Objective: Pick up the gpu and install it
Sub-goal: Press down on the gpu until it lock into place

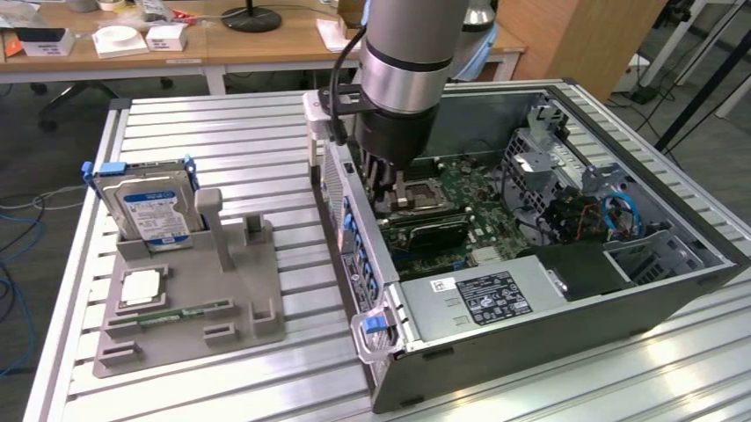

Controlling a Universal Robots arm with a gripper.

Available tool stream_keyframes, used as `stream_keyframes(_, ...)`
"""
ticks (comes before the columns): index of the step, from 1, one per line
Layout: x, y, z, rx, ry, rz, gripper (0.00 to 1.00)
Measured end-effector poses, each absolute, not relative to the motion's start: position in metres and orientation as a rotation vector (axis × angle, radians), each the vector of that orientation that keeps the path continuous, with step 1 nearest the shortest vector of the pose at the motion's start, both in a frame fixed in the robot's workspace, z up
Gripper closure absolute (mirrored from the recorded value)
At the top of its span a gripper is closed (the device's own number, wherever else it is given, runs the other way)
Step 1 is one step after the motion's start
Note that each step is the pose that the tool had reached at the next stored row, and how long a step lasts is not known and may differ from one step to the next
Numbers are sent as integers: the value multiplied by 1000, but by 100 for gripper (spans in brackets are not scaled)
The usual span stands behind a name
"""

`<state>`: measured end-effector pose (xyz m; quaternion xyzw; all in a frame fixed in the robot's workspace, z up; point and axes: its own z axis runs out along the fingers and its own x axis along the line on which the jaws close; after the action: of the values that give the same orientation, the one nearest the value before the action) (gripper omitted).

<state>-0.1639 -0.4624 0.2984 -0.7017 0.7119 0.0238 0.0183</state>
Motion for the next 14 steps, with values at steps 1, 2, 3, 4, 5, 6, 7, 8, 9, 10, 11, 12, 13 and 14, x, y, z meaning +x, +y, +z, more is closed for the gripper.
stream_keyframes(1, -164, -463, 298, -2179, 2211, 74, 89)
stream_keyframes(2, -165, -463, 298, -2179, 2211, 73, 89)
stream_keyframes(3, -165, -463, 299, -2179, 2211, 73, 89)
stream_keyframes(4, -165, -463, 299, -2179, 2211, 73, 89)
stream_keyframes(5, -166, -463, 299, -2179, 2211, 73, 89)
stream_keyframes(6, -166, -463, 299, -2179, 2210, 72, 89)
stream_keyframes(7, -167, -463, 299, -2179, 2210, 72, 89)
stream_keyframes(8, -168, -463, 299, -2179, 2210, 72, 89)
stream_keyframes(9, -168, -464, 299, -2180, 2210, 73, 89)
stream_keyframes(10, -168, -464, 299, -2180, 2210, 73, 89)
stream_keyframes(11, -168, -464, 299, -2179, 2210, 72, 89)
stream_keyframes(12, -168, -464, 298, -2180, 2210, 72, 89)
stream_keyframes(13, -168, -464, 298, -2180, 2211, 71, 89)
stream_keyframes(14, -168, -464, 297, -2180, 2210, 69, 89)
